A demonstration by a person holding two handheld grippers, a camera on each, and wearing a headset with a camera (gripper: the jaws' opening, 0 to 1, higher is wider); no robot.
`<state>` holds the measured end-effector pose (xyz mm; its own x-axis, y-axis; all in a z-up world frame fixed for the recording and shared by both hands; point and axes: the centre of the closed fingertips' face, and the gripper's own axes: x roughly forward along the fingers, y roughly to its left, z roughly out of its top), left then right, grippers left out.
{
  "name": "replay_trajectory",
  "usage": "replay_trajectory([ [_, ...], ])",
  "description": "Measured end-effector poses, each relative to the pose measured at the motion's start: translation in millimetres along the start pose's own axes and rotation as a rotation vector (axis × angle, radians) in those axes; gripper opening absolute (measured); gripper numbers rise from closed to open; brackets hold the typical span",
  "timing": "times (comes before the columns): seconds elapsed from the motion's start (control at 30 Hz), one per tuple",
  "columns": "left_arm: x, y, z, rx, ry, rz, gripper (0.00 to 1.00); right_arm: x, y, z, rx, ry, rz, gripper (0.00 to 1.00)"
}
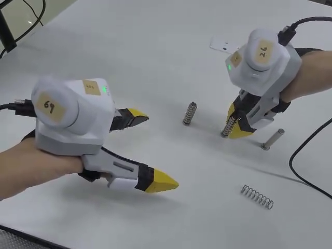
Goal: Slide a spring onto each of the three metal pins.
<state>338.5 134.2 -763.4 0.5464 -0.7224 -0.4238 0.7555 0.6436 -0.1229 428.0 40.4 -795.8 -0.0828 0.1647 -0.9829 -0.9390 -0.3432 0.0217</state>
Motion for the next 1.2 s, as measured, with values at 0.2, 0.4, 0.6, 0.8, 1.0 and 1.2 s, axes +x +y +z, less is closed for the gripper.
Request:
replay_trajectory([
  [0.2,0.8,-1.6,0.7,-0.001,-0.003,-0.005,0.83,-1.0,-6.8,5.4,-0.008,-0.044,-0.049,0.49],
  [0.4,1.2,-3.5,1.4,-0.003,-0.004,-0.008,0.83,-1.3,-9.4,13.5,0.025,-0.110,-0.076,0.70],
  [0.6,0.8,-3.6,4.0,-0.007,-0.014,-0.008,0.84,-1.5,-9.2,17.1,0.055,-0.155,-0.089,0.82],
  [0.8,-0.1,-2.8,4.9,-0.010,-0.019,-0.005,0.84,-4.4,-8.9,24.4,0.088,-0.208,-0.100,0.88],
  [1.0,-1.3,-2.0,5.9,-0.009,-0.024,-0.003,0.84,-6.3,-11.0,25.1,0.119,-0.250,-0.120,0.92],
  [1.2,-2.9,0.6,9.1,-0.006,-0.030,0.002,0.84,-11.9,-9.1,23.0,0.172,-0.303,-0.138,0.93],
])
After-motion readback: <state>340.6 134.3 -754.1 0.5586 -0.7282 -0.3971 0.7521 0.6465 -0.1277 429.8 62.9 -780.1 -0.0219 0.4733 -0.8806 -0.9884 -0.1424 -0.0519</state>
